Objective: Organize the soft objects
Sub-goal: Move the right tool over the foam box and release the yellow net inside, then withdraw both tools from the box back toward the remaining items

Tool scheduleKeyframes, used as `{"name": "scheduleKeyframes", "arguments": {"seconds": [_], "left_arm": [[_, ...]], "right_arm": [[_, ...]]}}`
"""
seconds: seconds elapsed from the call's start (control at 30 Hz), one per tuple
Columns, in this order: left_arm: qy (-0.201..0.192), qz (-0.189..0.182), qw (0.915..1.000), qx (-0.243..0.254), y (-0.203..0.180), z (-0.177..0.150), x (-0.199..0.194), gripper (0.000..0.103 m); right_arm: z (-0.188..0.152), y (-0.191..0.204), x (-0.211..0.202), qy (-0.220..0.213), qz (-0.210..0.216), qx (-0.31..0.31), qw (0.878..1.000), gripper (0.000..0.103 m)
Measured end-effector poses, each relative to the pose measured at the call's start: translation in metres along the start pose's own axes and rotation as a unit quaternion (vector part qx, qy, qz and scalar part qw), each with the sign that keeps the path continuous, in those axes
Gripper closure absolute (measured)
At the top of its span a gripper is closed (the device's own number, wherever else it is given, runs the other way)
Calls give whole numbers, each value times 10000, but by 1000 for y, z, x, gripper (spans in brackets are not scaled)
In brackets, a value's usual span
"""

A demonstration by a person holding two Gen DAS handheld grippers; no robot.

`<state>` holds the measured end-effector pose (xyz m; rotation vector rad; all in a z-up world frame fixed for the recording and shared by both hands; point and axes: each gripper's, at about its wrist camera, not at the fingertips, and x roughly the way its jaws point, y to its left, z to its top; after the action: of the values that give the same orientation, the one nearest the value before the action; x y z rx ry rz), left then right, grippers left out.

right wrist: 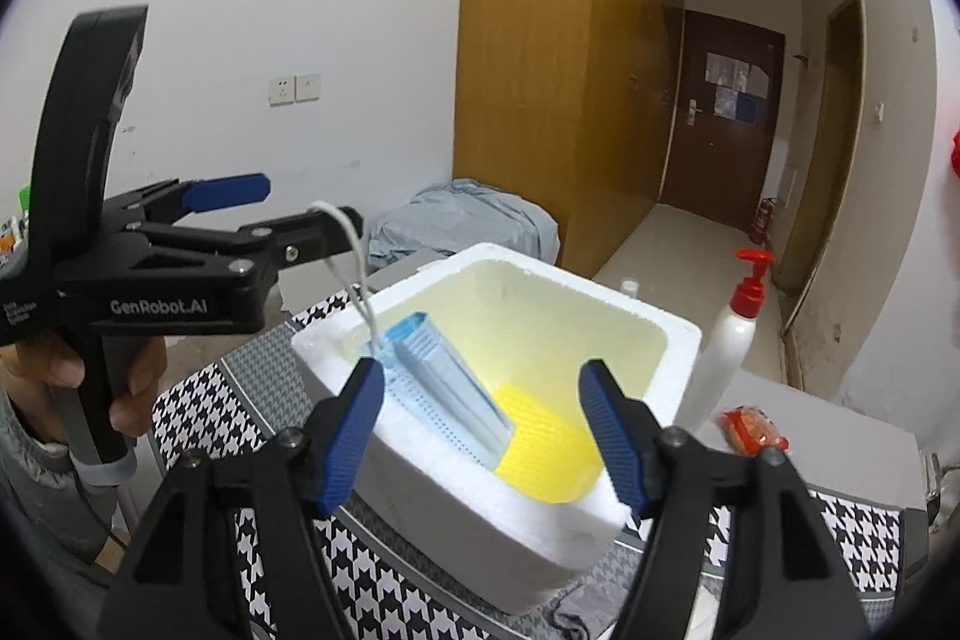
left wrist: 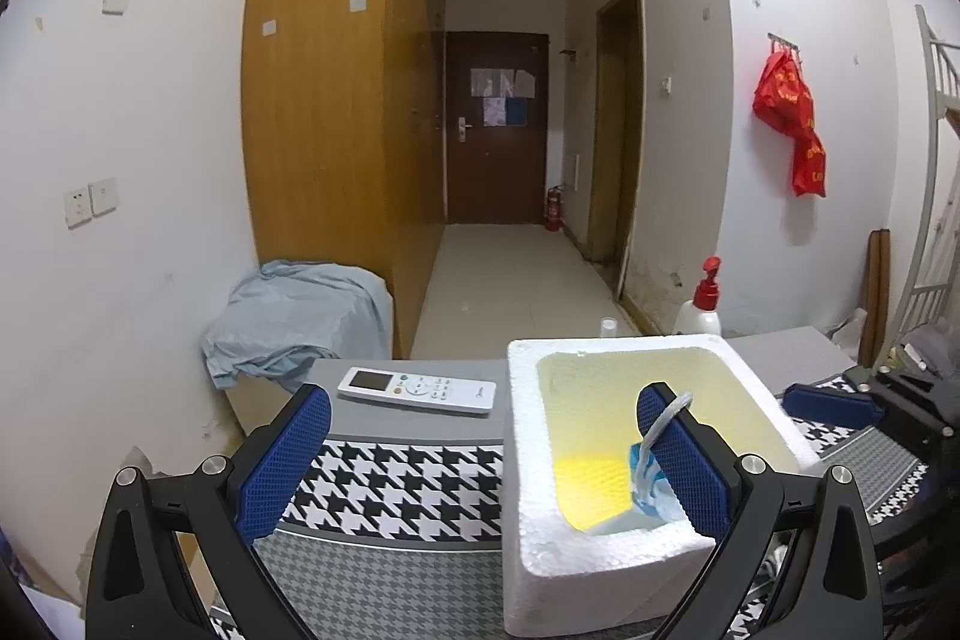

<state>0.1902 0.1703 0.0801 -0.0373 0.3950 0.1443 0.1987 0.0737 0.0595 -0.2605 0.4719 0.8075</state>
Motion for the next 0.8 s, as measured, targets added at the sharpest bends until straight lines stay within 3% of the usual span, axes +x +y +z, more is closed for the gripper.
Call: {"name": "scheduleKeyframes", "arguments": {"seconds": [0.47, 0.63, 0.8], "left_arm": [[16, -817, 9962, 297, -14, -4, -25, 1], [9, -835, 9959, 358, -13, -6, -30, 1], [25, -680, 9974, 228, -5, -6, -26, 1]], "right_arm": [[12, 6, 24, 74, 165, 3, 9998, 31], [20, -15, 21, -89, -141, 433, 9989, 31], [17, -19, 13, -133, -151, 498, 9986, 31]]}}
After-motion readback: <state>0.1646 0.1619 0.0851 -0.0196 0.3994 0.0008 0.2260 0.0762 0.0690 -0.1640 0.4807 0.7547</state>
